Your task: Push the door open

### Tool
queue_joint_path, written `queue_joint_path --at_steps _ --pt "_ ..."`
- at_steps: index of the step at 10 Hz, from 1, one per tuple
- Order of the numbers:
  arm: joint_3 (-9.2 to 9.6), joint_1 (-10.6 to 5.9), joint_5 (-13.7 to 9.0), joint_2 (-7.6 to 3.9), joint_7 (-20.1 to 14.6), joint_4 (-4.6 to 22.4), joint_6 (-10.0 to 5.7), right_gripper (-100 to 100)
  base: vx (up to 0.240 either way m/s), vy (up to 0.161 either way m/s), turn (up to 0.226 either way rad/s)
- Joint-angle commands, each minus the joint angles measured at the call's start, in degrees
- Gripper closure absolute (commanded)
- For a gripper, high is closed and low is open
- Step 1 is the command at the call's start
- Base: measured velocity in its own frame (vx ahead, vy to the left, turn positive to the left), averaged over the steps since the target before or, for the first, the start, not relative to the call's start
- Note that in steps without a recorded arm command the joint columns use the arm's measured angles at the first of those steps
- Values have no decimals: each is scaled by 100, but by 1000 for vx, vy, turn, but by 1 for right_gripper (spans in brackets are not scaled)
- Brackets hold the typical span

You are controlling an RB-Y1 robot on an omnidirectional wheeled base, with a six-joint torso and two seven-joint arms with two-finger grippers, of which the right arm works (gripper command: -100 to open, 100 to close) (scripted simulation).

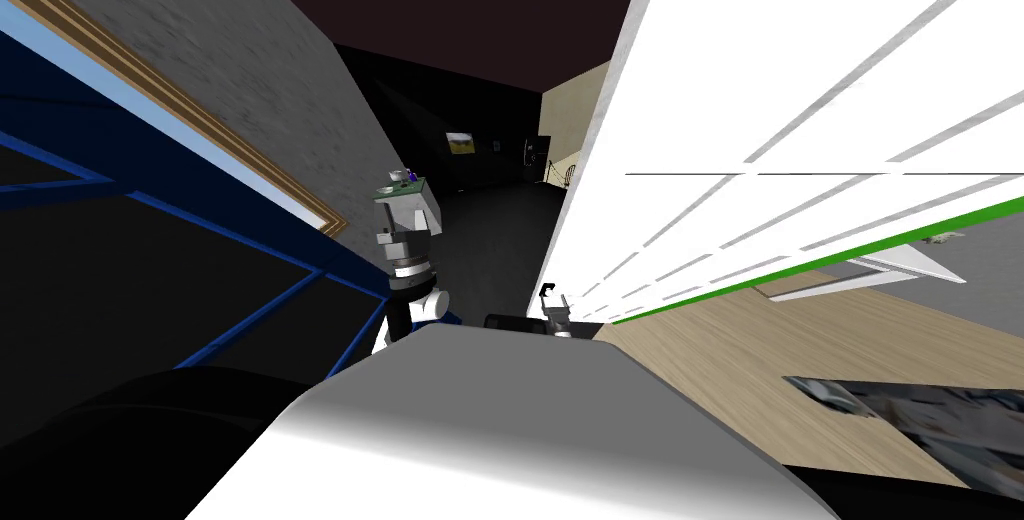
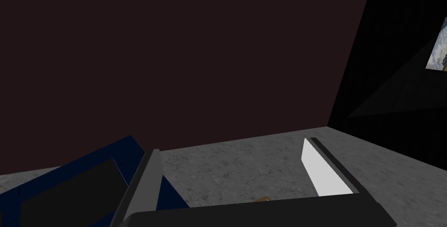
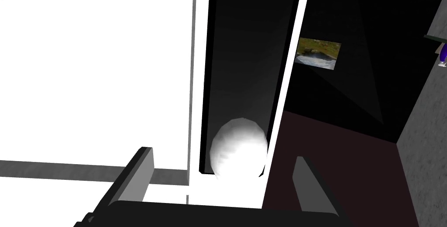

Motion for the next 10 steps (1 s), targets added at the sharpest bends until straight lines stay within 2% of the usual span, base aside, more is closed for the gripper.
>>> queue_joint_path --at_steps 1,2,7,8,9,10 --pt "0 0 0 0 0 0 0 -100 98 19 5" --pt "0 0 0 0 0 0 0 100 -13 -1 -5" --pt "0 0 0 0 0 0 0 100 -21 -4 0" --pt "129 182 -157 -150 142 -6 -153 -100 7 -11 -22" --pt "187 262 -227 -189 205 -9 -221 -100 12 -17 -31" --pt "317 445 -385 -236 349 -15 -376 -100 19 -19 -33"
